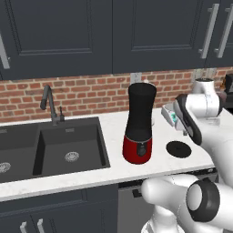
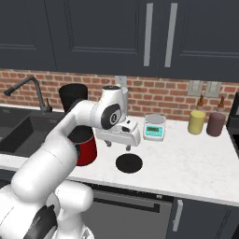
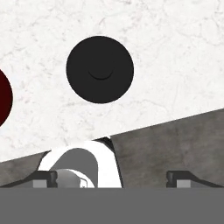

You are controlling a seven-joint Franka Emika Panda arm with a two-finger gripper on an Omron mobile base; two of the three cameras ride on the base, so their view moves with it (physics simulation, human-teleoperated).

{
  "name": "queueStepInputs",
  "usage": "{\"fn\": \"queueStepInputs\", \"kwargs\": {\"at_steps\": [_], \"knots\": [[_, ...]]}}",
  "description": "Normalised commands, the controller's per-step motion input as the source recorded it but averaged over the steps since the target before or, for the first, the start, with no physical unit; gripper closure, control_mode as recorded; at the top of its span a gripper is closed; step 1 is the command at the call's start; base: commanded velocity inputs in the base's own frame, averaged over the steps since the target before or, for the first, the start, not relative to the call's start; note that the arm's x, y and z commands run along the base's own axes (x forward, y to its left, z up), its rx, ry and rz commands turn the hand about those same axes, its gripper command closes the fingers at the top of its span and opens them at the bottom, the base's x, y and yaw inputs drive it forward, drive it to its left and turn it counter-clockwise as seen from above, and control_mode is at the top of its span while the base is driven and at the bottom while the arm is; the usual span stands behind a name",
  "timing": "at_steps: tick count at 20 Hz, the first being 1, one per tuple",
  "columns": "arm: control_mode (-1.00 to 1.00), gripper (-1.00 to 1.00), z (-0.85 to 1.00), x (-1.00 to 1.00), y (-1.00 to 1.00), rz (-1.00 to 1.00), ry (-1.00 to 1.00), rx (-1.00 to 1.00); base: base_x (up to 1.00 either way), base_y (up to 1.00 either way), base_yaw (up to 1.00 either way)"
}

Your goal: Close the lid blender by securely placing the lid on top.

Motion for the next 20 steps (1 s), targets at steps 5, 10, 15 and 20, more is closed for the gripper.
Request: {"fn": "queueStepInputs", "kwargs": {"at_steps": [5,10,15,20], "knots": [[-1.0,-1.0,-0.43,0.15,-0.02,0.0,-0.02,0.01,0.0,0.0,0.0],[-1.0,-1.0,-0.39,0.01,-0.07,0.01,-0.01,0.05,0.0,0.0,0.0],[-1.0,-1.0,-0.37,0.1,0.0,0.04,0.0,0.03,0.0,0.0,0.0],[-1.0,-1.0,-0.25,0.12,0.0,0.02,-0.02,0.01,0.0,0.0,0.0]]}}
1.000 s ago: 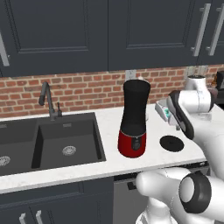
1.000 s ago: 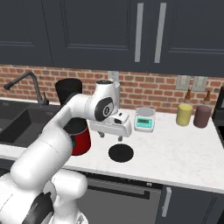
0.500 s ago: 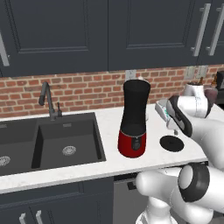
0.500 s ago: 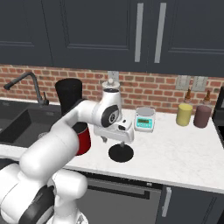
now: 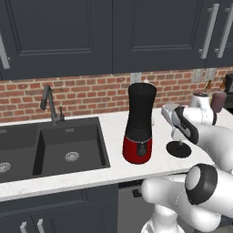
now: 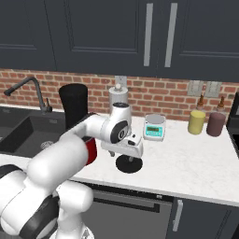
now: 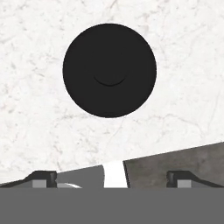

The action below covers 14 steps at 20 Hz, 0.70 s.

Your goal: Close the lid blender by securely placing the lid on top.

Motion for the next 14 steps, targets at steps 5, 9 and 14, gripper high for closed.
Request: {"fn": "queueStepInputs", "kwargs": {"at_steps": [5,9,14], "knots": [[-1.0,-1.0,-0.21,0.34,0.0,0.02,-0.03,0.02,0.0,0.0,0.0],[-1.0,-1.0,-0.14,0.32,-0.01,0.09,0.0,0.0,0.0,0.0,0.0],[-1.0,-1.0,-0.11,0.11,0.0,0.11,0.0,0.0,0.0,0.0,0.0]]}}
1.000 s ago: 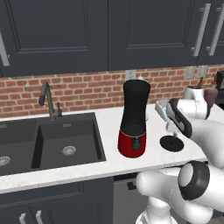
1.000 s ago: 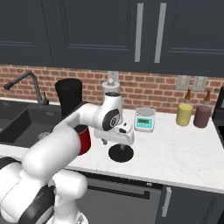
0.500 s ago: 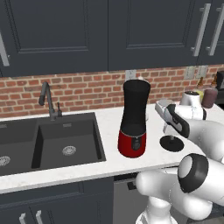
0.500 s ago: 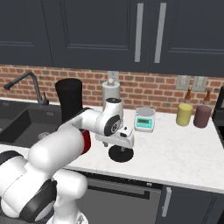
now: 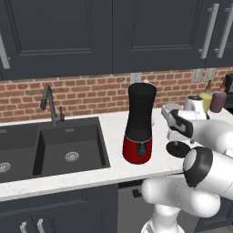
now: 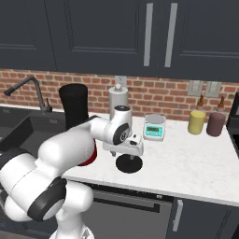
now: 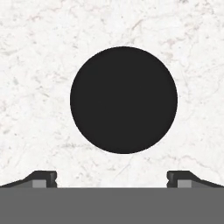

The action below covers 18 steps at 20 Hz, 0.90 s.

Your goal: Close the lid blender by securely placing the lid on top.

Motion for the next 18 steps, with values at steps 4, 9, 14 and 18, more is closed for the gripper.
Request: {"fn": "queueStepInputs", "kwargs": {"at_steps": [4,9,14,18], "knots": [[-1.0,-1.0,-0.16,0.03,-0.01,0.09,0.0,0.0,0.0,0.0,0.0],[-1.0,-1.0,-0.15,0.02,-0.01,0.06,0.0,0.0,0.0,0.0,0.0],[-1.0,-1.0,-0.15,0.2,0.0,0.04,0.0,0.0,0.0,0.0,0.0],[-1.0,-1.0,-0.1,0.23,-0.01,0.04,0.0,0.0,0.0,0.0,0.0]]}}
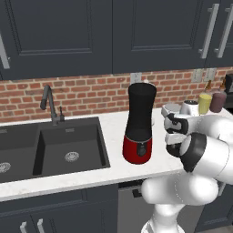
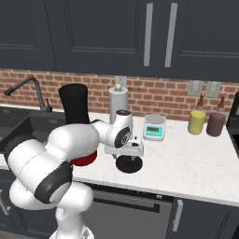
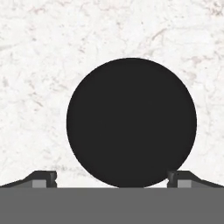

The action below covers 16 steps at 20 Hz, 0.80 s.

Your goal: Close the lid blender by securely placing the lid on top.

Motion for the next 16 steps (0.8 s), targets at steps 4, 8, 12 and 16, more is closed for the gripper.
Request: {"fn": "queueStepInputs", "kwargs": {"at_steps": [4,8,12,16], "knots": [[-1.0,-1.0,-0.1,0.23,-0.06,0.06,0.0,0.0,0.0,0.0,0.0],[-1.0,-1.0,-0.09,0.17,-0.13,0.05,0.0,0.0,0.0,0.0,0.0],[-1.0,-1.0,-0.12,0.1,-0.12,0.05,0.0,0.0,0.0,0.0,0.0],[-1.0,-1.0,-0.19,0.07,-0.04,0.05,0.0,0.0,0.0,0.0,0.0]]}}
